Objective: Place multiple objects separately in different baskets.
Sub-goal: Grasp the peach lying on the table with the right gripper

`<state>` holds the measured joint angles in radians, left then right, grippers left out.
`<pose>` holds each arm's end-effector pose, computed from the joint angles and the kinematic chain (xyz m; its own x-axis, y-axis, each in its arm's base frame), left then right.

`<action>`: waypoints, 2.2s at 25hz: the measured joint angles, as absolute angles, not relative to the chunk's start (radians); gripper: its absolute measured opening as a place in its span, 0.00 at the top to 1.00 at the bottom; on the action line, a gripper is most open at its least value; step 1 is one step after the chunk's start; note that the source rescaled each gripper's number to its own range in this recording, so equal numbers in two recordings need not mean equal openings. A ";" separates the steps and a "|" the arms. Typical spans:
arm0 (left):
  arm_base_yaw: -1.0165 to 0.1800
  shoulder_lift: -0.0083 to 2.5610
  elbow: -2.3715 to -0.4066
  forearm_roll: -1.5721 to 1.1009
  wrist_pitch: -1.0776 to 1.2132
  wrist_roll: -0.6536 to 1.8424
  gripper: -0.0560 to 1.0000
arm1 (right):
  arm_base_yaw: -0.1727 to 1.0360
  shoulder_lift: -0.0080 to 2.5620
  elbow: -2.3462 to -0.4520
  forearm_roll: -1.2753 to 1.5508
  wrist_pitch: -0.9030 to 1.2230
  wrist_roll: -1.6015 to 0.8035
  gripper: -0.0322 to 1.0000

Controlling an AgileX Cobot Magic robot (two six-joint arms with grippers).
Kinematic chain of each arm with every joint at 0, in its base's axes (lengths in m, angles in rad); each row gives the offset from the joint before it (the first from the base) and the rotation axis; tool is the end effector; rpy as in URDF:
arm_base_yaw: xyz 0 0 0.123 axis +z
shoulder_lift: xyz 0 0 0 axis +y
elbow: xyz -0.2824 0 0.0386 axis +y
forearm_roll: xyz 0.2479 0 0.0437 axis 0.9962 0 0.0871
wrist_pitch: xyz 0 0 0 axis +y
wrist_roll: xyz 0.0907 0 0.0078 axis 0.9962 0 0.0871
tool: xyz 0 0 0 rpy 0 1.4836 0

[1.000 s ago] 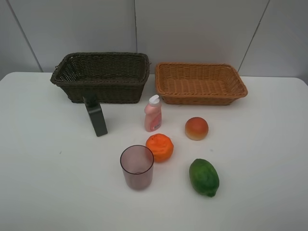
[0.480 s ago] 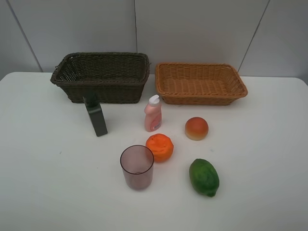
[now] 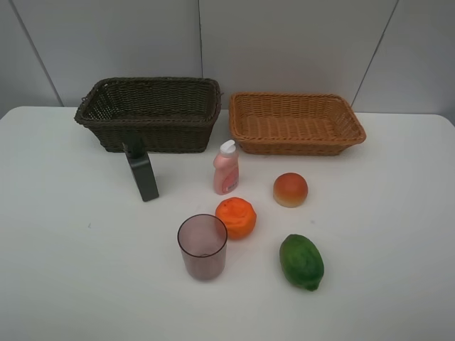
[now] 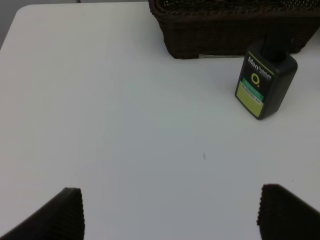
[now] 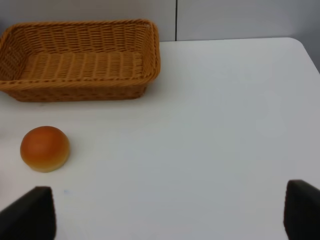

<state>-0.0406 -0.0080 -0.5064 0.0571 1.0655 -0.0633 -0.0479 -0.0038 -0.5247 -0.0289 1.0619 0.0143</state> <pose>-0.0069 0.0048 0.2786 -0.4460 -0.0175 -0.8948 -0.0200 0.9998 -0.0096 -0.0086 -0.0019 0.2839 -0.4309 0.0209 -0.9022 0.0707 0.9974 -0.0107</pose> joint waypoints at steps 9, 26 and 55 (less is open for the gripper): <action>-0.041 -0.008 -0.506 0.058 1.066 -0.063 0.09 | -0.012 0.253 -0.617 -0.006 1.062 0.014 0.02; -0.041 -0.008 -0.506 0.058 1.065 -0.063 0.09 | 0.114 1.165 -0.813 0.080 0.787 0.163 0.02; -0.041 -0.008 -0.506 0.059 1.065 -0.063 0.09 | 0.429 1.985 -1.246 -0.116 0.748 0.585 0.00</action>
<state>-0.0406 -0.0080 -0.5064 0.0592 1.0647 -0.0633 0.4291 1.9851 -1.2459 -0.1163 0.7483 0.5848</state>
